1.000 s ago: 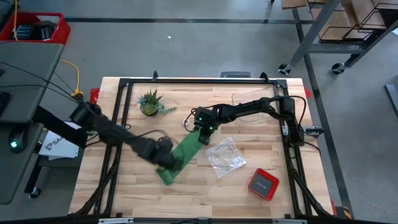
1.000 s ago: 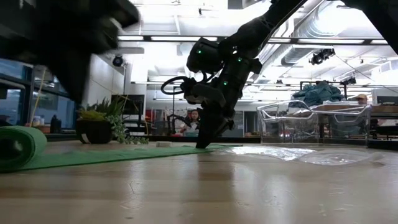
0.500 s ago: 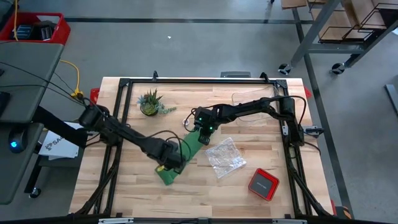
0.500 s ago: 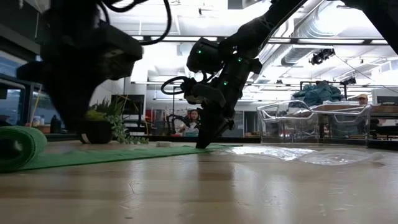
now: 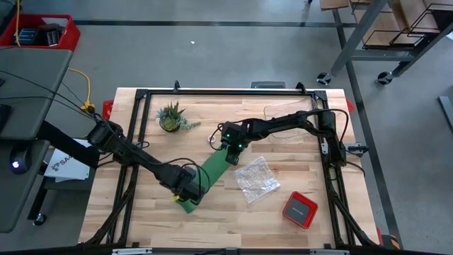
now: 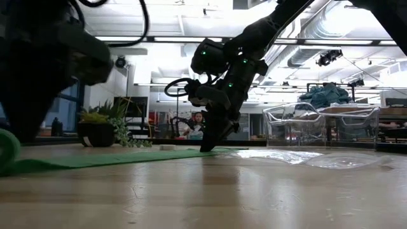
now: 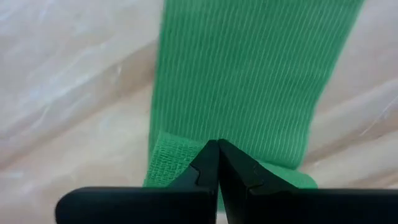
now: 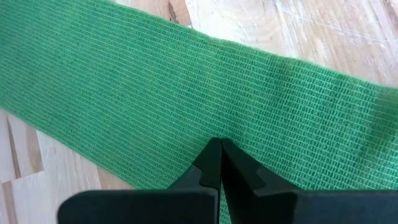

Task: Roll bandage
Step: Roll the green bandage

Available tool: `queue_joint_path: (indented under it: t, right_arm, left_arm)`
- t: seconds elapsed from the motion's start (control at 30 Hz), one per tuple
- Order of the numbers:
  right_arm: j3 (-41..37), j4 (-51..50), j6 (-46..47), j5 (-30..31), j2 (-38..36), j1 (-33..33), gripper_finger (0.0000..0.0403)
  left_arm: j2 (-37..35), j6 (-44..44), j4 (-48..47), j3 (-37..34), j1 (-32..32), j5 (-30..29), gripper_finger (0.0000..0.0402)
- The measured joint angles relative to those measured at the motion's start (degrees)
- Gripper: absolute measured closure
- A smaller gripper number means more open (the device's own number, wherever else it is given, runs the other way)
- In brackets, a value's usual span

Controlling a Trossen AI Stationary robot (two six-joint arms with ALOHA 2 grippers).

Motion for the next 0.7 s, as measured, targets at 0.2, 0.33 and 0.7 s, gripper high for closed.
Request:
queue_joint_path:
  t: [0.2, 0.33, 0.7]
  right_arm:
    - [0.0, -0.4, 0.0, 0.0, 0.0, -0.1, 0.0402]
    - [0.0, -0.5, 0.0, 0.0, 0.0, -0.4, 0.0402]
    - [0.0, -0.6, 0.0, 0.2, 0.0, -0.9, 0.0402]
  left_arm:
    - [-1.3, -6.2, -1.4, 0.0, -5.0, -0.1, 0.0401]
    - [-1.3, -11.1, -1.5, 0.0, -8.5, 1.5, 0.0401]
    - [-4.1, -26.1, -1.9, 1.8, -17.2, 2.6, 0.0401]
